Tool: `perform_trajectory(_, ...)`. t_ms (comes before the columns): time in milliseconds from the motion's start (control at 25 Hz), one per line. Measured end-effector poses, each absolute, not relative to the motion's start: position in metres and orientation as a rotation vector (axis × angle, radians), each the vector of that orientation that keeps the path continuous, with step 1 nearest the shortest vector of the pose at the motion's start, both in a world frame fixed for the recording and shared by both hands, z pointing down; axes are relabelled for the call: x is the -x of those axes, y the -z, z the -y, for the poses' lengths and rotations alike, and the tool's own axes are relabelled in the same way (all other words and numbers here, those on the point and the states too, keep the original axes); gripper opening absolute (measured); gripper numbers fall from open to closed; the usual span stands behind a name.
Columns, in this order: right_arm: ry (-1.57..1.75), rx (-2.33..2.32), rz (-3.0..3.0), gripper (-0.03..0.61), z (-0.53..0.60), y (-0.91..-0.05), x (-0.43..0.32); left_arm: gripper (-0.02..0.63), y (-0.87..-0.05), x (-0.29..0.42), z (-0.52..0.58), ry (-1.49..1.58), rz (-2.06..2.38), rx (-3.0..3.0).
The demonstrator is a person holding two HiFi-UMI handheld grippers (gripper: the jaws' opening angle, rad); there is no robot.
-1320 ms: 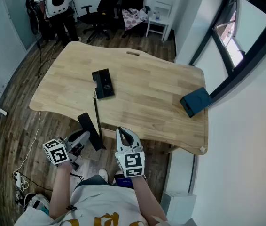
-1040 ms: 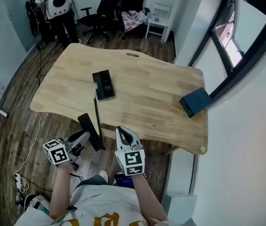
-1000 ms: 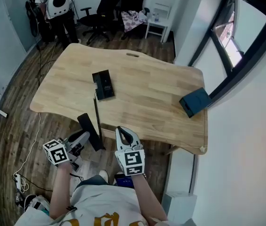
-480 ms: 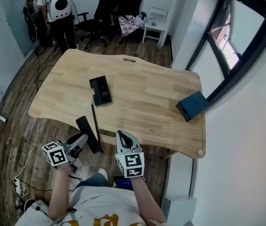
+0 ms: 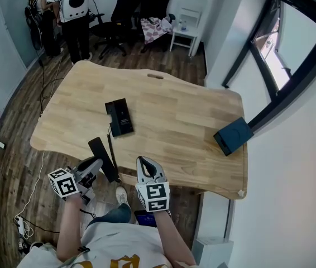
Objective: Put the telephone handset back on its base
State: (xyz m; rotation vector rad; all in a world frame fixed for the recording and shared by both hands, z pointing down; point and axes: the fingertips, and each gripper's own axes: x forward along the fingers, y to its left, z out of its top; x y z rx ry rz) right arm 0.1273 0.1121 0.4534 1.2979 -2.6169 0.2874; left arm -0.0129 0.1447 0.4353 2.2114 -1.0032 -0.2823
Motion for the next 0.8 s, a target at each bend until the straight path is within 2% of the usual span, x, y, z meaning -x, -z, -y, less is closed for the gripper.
perform_trajectory(800,-0.335,-1.453,2.444,0.006,0.044,-0.476,-0.079,0.071,-0.463,0.067,0.042,0.232,0.814,-2.225)
